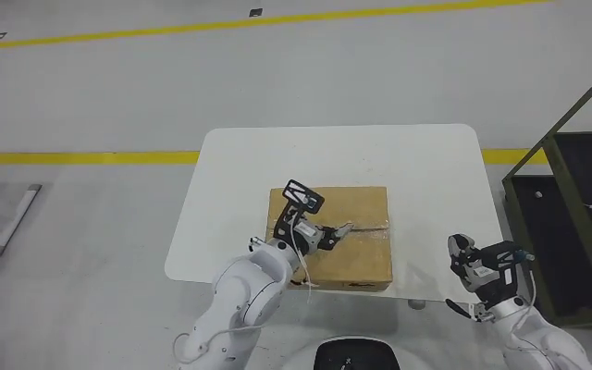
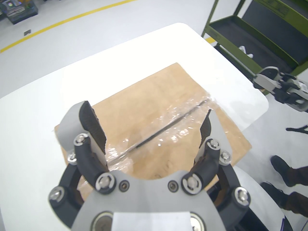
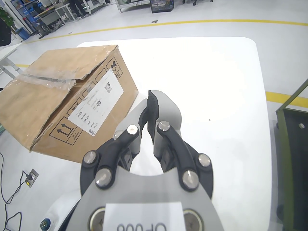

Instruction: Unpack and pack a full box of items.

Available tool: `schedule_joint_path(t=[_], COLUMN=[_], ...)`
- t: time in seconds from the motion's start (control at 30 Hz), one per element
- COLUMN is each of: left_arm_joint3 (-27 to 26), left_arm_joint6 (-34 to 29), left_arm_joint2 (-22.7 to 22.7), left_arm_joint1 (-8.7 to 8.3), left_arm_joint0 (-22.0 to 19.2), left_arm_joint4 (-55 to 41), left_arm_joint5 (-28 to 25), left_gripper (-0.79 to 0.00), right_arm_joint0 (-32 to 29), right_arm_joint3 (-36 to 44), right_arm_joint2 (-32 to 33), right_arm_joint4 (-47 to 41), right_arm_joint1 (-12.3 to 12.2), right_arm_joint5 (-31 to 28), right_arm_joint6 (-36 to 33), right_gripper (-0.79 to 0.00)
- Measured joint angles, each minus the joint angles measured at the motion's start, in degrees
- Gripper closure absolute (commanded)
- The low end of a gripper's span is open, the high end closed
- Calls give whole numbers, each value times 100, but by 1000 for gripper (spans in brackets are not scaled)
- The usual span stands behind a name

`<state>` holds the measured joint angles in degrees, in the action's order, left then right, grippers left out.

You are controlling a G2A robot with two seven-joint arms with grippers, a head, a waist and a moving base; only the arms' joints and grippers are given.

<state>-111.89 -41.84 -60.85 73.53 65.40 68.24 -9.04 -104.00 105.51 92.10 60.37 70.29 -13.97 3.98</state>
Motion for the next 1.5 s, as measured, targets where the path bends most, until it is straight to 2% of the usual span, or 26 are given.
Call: schedule_joint_path(t=[0.3,0.73,0.9,1.07,1.1,1.17,1.33,1.4,1.47,1.5], left_arm_joint3=[470,526,619,840,880,979,1173,1236,1310,1344], left_arm_joint6=[-153,-118,-107,-384,-468,-657,-968,-1025,-1112,-1157], left_arm_joint2=[1084,1122,1279,1576,1630,1744,1926,1955,1994,2016], left_arm_joint1=[212,222,235,347,370,417,519,552,586,598], left_arm_joint0=[-626,-643,-680,-942,-992,-1116,-1316,-1347,-1392,-1411], left_arm_joint4=[-219,-243,79,328,354,439,590,586,656,702], left_arm_joint5=[-231,-249,-415,-55,12,120,326,428,526,548], left_gripper=[-785,-785,-785,-782,-770,-693,-650,-554,-545,-502], right_arm_joint0=[-40,-116,-100,-99,-104,-124,-203,-220,-233,-237], right_arm_joint3=[8,35,54,87,96,108,111,114,119,122], right_arm_joint2=[50,98,48,29,26,24,36,52,80,92], right_arm_joint4=[59,21,61,84,91,103,85,85,76,72], right_arm_joint1=[-10,-12,-10,-7,-7,-6,-4,-5,-7,-8], right_arm_joint5=[-107,-144,-176,-161,-158,-150,-143,-140,-143,-144], right_arm_joint6=[29,86,97,106,111,128,171,175,177,175], right_gripper=[0,0,0,0,0,0,0,0,0,0])
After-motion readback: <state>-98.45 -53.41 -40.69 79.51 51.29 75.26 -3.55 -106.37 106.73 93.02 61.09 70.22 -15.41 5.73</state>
